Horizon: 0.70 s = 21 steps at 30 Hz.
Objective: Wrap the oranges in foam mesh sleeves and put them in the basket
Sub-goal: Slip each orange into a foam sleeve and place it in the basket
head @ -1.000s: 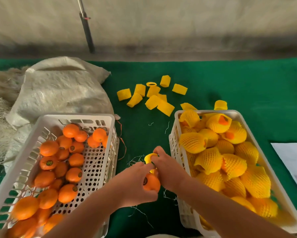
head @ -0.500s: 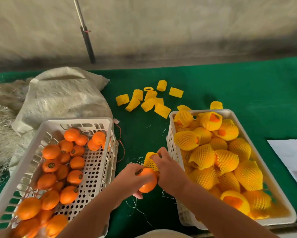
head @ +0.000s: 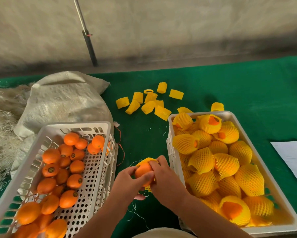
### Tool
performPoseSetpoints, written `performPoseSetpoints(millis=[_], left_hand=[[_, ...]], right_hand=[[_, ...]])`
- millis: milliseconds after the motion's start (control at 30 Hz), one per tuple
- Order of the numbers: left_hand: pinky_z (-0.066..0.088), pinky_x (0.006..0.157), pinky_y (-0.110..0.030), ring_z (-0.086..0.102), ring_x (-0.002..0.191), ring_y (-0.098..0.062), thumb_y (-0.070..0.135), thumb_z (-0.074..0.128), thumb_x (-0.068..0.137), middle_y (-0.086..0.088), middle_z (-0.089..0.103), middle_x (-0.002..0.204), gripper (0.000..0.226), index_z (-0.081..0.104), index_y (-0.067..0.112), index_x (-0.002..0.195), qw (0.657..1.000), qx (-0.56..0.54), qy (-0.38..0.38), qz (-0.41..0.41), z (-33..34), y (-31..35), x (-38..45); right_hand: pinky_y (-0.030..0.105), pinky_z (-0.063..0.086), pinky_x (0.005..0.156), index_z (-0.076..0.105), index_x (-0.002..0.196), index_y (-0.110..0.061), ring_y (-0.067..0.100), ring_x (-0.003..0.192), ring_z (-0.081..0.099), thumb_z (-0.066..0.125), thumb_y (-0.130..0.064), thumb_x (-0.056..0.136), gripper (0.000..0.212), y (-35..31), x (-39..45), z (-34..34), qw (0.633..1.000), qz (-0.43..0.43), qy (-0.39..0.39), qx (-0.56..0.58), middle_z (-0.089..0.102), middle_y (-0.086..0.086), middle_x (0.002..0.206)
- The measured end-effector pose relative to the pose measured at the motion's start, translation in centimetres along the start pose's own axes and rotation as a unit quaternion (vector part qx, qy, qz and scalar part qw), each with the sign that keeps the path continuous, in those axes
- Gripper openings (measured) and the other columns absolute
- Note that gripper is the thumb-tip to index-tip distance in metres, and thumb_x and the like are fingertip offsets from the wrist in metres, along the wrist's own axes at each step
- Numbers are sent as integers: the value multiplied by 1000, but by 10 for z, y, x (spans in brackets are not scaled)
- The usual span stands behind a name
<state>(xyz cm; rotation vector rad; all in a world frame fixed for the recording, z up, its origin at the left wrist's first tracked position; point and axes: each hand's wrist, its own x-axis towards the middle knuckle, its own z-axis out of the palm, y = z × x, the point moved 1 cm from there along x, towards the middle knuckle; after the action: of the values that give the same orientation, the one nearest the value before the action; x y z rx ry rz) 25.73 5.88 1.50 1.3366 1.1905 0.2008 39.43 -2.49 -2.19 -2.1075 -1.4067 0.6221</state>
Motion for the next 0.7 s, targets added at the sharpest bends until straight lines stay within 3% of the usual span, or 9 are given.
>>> performPoseSetpoints(millis=[100, 167, 267, 367, 433, 567, 633, 700], left_hand=[[65, 68, -39, 77, 86, -23, 25, 92, 72, -7, 59, 121, 72, 57, 25, 135, 999, 5, -48, -1, -4, -2, 0], [65, 65, -35, 77, 83, -16, 24, 90, 72, -3, 60, 120, 71, 58, 27, 134, 998, 44, -39, 33, -7, -1, 0], [56, 58, -18, 71, 77, -3, 45, 88, 68, 13, 66, 103, 61, 58, 39, 121, 972, 182, 37, 145, -4, 4, -3], [48, 67, -12, 62, 78, 2, 65, 76, 65, 25, 63, 90, 47, 59, 47, 106, 924, 293, 115, 218, -2, 8, -7], [48, 74, -16, 59, 86, 3, 70, 69, 66, 26, 60, 95, 45, 56, 46, 102, 917, 301, 117, 232, -2, 6, -7], [56, 77, -22, 62, 87, 2, 66, 67, 67, 20, 62, 93, 37, 62, 37, 90, 927, 264, 93, 249, -6, 6, -4], [56, 71, -18, 63, 86, 2, 60, 72, 69, 17, 62, 90, 31, 60, 36, 85, 930, 240, 103, 260, -8, 8, -5], [51, 70, -8, 61, 91, 5, 48, 78, 69, 17, 59, 90, 27, 57, 37, 83, 921, 232, 121, 289, -10, 7, -8]], right_hand=[[21, 50, 98, 42, 145, -30, 14, 114, 55, 78, -32, 93, 63, 1, -1, -8, 1000, 1, -6, -3, 29, -10, 140], [23, 50, 101, 40, 147, -29, 17, 118, 56, 77, -33, 93, 65, -1, -3, -15, 1000, -3, -6, -4, 27, -9, 144], [21, 50, 100, 40, 147, -30, 17, 119, 57, 74, -33, 95, 62, -7, -7, -21, 1000, -14, 6, -4, 26, -9, 144], [8, 45, 89, 38, 144, -33, 12, 107, 56, 69, -37, 98, 55, -16, -12, -22, 998, -52, 18, -15, 25, -11, 143], [5, 42, 83, 37, 143, -34, 11, 103, 56, 68, -34, 99, 53, -20, -17, -22, 996, -80, 17, -26, 24, -9, 144], [7, 44, 93, 33, 150, -35, 4, 105, 50, 63, -24, 100, 59, -24, -25, -26, 991, -134, 0, -24, 23, -10, 146], [0, 37, 91, 34, 152, -40, 2, 110, 48, 61, -27, 98, 61, -27, -30, -28, 988, -154, -5, -5, 27, -14, 145], [1, 42, 89, 44, 144, -43, 1, 118, 49, 63, -38, 93, 54, -33, -35, -36, 987, -144, 42, 54, 32, -21, 137]])
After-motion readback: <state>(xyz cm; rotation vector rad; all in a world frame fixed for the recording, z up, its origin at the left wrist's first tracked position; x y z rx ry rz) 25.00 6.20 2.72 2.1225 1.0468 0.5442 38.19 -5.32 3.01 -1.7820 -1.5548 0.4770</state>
